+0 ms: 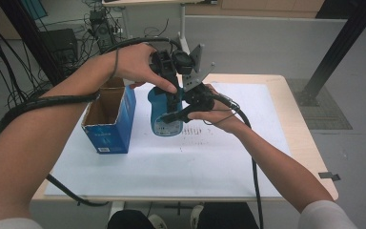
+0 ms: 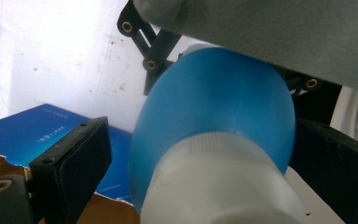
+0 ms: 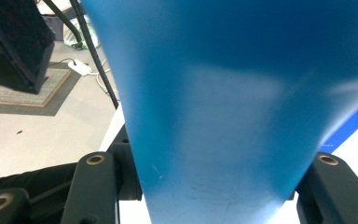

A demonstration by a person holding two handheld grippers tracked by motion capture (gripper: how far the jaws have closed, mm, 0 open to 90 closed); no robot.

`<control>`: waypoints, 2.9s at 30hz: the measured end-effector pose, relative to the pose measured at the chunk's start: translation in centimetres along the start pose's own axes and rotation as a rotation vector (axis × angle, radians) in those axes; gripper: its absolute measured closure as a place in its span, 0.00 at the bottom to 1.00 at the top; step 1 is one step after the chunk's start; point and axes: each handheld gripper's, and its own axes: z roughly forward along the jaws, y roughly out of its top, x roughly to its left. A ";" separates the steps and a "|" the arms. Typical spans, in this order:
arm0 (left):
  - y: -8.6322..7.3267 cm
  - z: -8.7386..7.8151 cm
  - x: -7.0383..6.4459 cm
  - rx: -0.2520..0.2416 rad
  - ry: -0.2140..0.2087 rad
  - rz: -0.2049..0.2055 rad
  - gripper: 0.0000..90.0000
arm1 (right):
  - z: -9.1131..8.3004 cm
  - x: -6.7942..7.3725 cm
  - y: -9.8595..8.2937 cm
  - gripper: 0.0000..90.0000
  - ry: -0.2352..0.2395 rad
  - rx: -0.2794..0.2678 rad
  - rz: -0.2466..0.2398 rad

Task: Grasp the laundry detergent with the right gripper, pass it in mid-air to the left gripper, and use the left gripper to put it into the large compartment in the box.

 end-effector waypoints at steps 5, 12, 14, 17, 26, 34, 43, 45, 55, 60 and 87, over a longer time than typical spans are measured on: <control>0.1 -0.1 0.0 0.002 0.005 0.003 0.08 | 0.0 -0.1 0.0 0.49 -0.001 -0.003 0.000; 0.1 -0.1 -0.1 -0.001 0.013 0.006 0.10 | -0.1 -0.1 0.0 0.49 0.000 -0.007 0.000; 0.2 0.0 -0.1 -0.006 0.016 0.004 0.12 | -0.1 0.0 0.0 0.49 0.001 -0.009 0.000; 0.2 0.0 -0.2 -0.002 0.016 0.015 0.18 | -0.2 0.0 0.0 0.49 -0.001 -0.006 0.000; 0.3 -0.1 -0.1 -0.016 0.017 0.039 0.38 | -0.2 0.0 0.0 0.49 0.004 -0.005 0.002; 0.2 0.0 -0.2 -0.014 0.019 0.042 0.39 | 0.0 0.0 0.0 0.49 0.009 -0.002 -0.001; 0.4 -0.1 -0.3 -0.008 0.022 0.043 0.39 | -0.2 0.0 0.0 0.49 0.004 -0.002 -0.001; 0.4 0.0 -0.2 -0.005 0.023 0.049 0.39 | -0.2 0.0 0.0 0.49 0.004 -0.001 -0.001; 0.3 0.0 -0.3 -0.009 0.024 0.052 0.39 | -0.1 0.0 -0.1 0.48 0.002 -0.001 -0.002; 0.4 0.1 -0.3 -0.003 0.021 0.054 0.39 | -0.1 0.0 -0.1 0.48 0.005 -0.003 0.000; 0.6 0.6 0.0 -0.001 0.019 0.048 0.39 | 0.1 -0.3 -0.8 0.48 0.009 -0.007 0.007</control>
